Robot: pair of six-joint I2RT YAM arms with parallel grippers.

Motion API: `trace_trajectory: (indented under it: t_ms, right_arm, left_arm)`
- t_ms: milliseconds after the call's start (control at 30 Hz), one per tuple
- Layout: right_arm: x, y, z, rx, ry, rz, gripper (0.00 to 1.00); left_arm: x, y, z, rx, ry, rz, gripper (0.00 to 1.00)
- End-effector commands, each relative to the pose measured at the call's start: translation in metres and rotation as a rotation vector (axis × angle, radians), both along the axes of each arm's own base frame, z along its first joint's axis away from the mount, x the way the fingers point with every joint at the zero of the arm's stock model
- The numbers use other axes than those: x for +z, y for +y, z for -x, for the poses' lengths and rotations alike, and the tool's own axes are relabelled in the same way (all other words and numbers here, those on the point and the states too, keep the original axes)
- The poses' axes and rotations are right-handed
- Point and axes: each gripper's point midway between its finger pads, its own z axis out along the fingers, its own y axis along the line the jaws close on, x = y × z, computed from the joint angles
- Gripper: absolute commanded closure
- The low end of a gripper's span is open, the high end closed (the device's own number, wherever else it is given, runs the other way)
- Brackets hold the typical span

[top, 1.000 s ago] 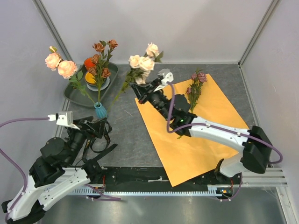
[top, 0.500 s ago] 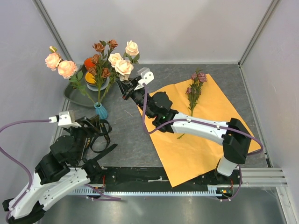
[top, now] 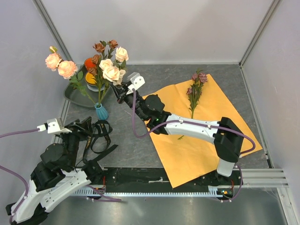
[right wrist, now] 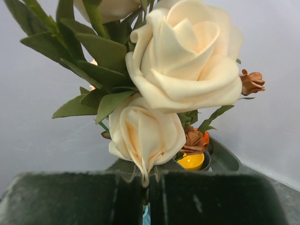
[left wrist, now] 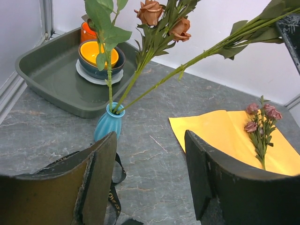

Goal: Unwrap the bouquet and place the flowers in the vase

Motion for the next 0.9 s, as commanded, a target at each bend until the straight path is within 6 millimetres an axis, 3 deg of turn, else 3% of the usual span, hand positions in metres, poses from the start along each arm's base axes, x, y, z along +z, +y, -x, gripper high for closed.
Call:
trace_trajectory:
  t_ms: [0,400,867]
  right_arm:
    - [0.025,0.002,0.002,-0.016,-0.049,-0.055,1.0]
    - [0.005,0.019,0.01,-0.028,-0.071,-0.025,1.0]
    - [-0.033,0.031,0.018,-0.072,-0.072,-0.015,1.0]
  left_arm:
    - [0.001,0.003,-0.002,0.029,0.0,0.0,0.34]
    - [0.001,0.004,0.0,0.019,-0.012,0.016,0.34]
    - [0.002,0.006,0.002,0.019,-0.02,0.025,0.34]
